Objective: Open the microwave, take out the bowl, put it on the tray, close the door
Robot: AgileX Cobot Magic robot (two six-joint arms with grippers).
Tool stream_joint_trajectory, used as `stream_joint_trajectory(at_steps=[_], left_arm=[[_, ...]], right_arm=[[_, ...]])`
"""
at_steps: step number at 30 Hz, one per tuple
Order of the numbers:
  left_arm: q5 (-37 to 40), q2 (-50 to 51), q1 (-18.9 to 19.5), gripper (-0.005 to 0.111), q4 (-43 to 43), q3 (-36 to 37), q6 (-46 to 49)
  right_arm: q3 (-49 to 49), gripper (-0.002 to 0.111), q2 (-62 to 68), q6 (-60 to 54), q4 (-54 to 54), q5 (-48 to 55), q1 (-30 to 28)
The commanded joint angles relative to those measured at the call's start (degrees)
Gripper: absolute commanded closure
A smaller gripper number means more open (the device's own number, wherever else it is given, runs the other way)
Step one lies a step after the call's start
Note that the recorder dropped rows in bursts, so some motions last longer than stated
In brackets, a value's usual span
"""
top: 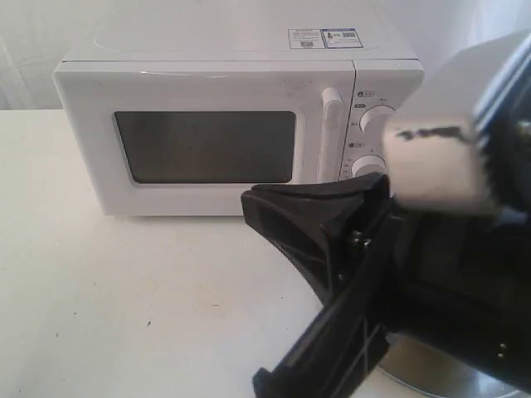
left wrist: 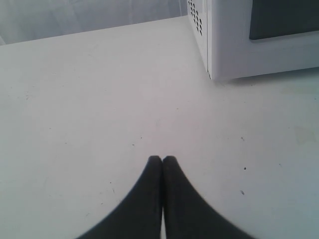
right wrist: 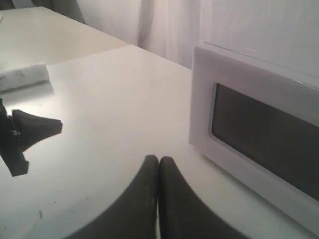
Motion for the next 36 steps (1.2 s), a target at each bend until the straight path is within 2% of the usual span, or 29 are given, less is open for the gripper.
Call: stream_joint_trajectory(at_steps=[1, 7, 12, 14, 20, 23, 25, 32, 36], left_arm=[[-0.09, -0.12, -0.05, 0.107, -0.22, -0.06, -0.36], [-0.09, -0.12, -0.05, 0.107, -0.22, -0.06, -0.36], [-0.09, -0.12, -0.05, 0.107, -0.22, -0.06, -0.36], [-0.09, -0.12, -0.05, 0.107, -0.22, -0.06, -0.36], [-0.09, -0.12, -0.05, 0.107, -0.22, -0.06, -0.36], [-0.09, -0.12, -0.05, 0.107, -0.22, -0.06, -0.36], [-0.09, -0.12, -0.05, 0.107, -0.22, -0.06, -0.36], [-0.09, -0.12, -0.05, 0.107, -0.22, -0.06, -0.36], [-0.09, -0.12, -0.05, 0.107, -0.22, -0.06, -0.36]], right_arm=[[0.33, 0.108, -2.73, 1.19, -0.05, -0.87, 0.26], [0.33, 0.108, -6.06, 0.82, -2.14, 5.77, 0.26], [3.50, 0.108, -6.33, 2.67, -0.30, 24.74, -0.53], [6.33, 0.108, -7.48, 3.89, -0.65, 23.14, -6.13], [15.67, 0.108, -16.82, 5.84, -9.47, -6.71, -32.94], [21.38, 0.108, -24.33, 6.59, -9.33, -11.57, -46.14], [25.33, 0.108, -30.15, 7.65, -9.21, -12.37, -52.98], [35.22, 0.108, -46.94, 7.75, -13.10, -18.69, -70.60], [36.94, 0.108, -49.95, 8.89, -13.10, -20.05, -75.17]])
